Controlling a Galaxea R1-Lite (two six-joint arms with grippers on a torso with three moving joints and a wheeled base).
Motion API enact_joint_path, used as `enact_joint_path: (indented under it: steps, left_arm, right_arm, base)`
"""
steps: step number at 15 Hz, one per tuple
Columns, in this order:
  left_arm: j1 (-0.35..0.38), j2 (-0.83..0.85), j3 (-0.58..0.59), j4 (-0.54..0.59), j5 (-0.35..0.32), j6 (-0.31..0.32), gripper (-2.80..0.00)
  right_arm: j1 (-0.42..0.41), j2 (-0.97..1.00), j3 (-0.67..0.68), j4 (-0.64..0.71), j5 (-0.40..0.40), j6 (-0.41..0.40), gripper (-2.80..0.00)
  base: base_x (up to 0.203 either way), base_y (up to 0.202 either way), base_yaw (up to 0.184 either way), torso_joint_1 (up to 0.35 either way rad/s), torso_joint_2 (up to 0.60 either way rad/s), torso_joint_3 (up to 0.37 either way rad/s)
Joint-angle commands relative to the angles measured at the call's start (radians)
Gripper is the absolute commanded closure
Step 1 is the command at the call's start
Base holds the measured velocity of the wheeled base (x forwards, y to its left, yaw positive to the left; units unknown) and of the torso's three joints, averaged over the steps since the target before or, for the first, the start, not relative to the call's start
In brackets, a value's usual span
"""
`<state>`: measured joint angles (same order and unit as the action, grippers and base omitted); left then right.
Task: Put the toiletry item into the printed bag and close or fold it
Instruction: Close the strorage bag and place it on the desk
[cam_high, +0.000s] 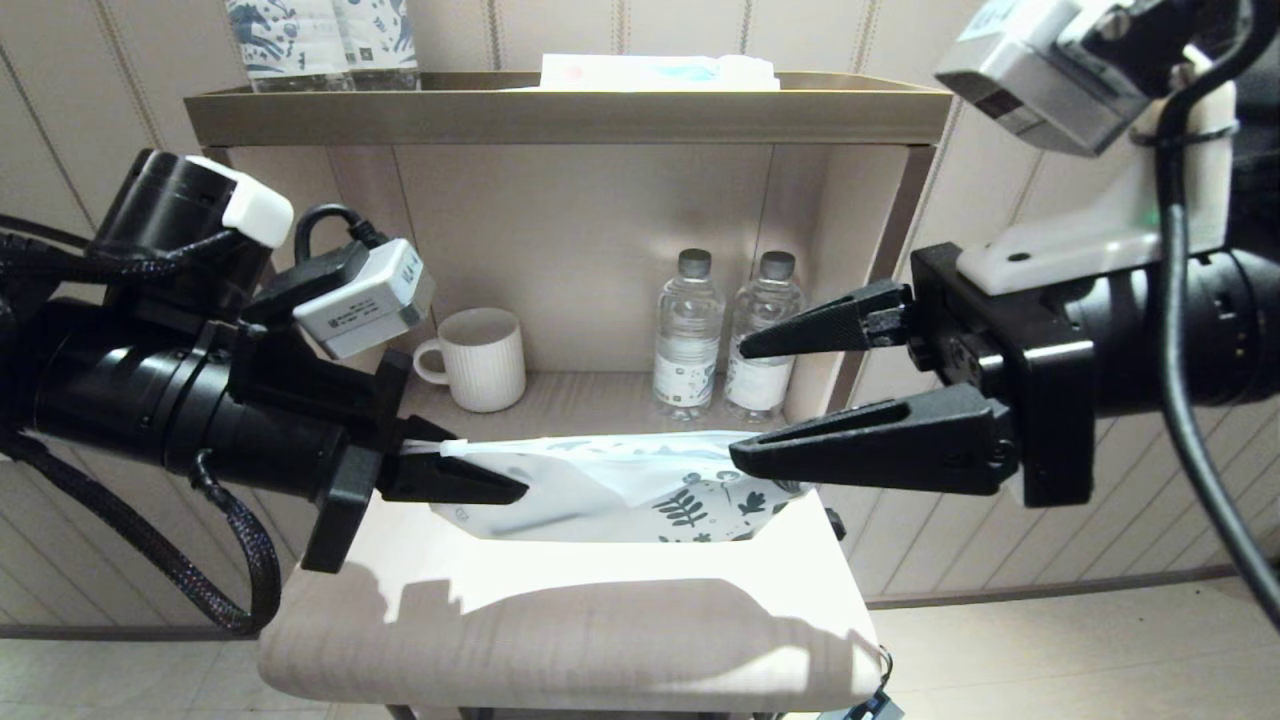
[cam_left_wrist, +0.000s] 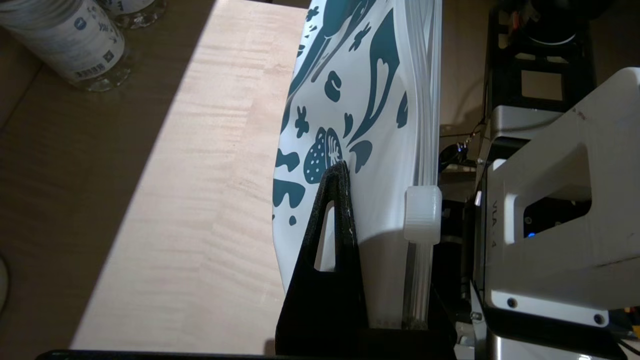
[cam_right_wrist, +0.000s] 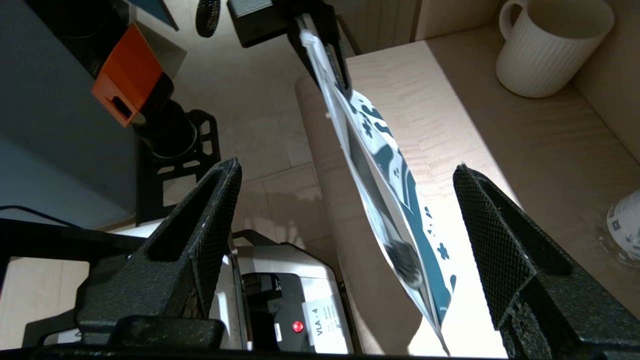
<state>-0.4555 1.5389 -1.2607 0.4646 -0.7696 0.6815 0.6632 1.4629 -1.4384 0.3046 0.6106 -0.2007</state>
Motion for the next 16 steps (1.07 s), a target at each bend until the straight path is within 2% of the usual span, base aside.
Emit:
enact_joint_path:
  steps: [1, 3, 6, 9, 11, 14, 16]
  left_arm:
    - [-0.034, 0.045, -0.104, 0.081, 0.025, 0.01, 0.0]
    - [-0.077, 0.094, -0.206, 0.202, 0.086, 0.029, 0.0]
    - [-0.122, 0.165, -0.315, 0.313, 0.148, 0.041, 0.0]
    - [-0.126, 0.197, -0.336, 0.334, 0.155, 0.046, 0.0]
    - [-0.126, 0.201, -0.348, 0.336, 0.153, 0.049, 0.0]
    - [-0.124, 0.201, -0.341, 0.321, 0.119, 0.041, 0.0]
    - [-0.105, 0.204, -0.337, 0.319, 0.114, 0.041, 0.0]
  right_arm:
    - [0.032, 0.08, -0.124, 0.112, -0.013, -0.047, -2.8]
    - [0.066, 0.158, -0.204, 0.205, -0.082, -0.12, -2.8]
    - [0.105, 0.229, -0.277, 0.214, -0.105, -0.171, -2.8]
    - [0.115, 0.257, -0.304, 0.182, -0.107, -0.187, -2.8]
    - [0.112, 0.256, -0.259, 0.123, -0.104, -0.189, -2.8]
    - [0.111, 0.262, -0.158, -0.041, -0.09, -0.191, -2.8]
    - [0.104, 0.267, -0.136, -0.08, -0.076, -0.19, -2.8]
  base:
    - [0.0, 0.0, 0.0, 0.0, 0.0, 0.0]
    - [0.0, 0.0, 0.0, 0.0, 0.0, 0.0]
    - [0.0, 0.0, 0.0, 0.0, 0.0, 0.0]
    - [0.0, 0.0, 0.0, 0.0, 0.0, 0.0]
    - [0.0, 0.0, 0.0, 0.0, 0.0, 0.0]
    - [0.0, 0.0, 0.0, 0.0, 0.0, 0.0]
    - [0.0, 0.0, 0.0, 0.0, 0.0, 0.0]
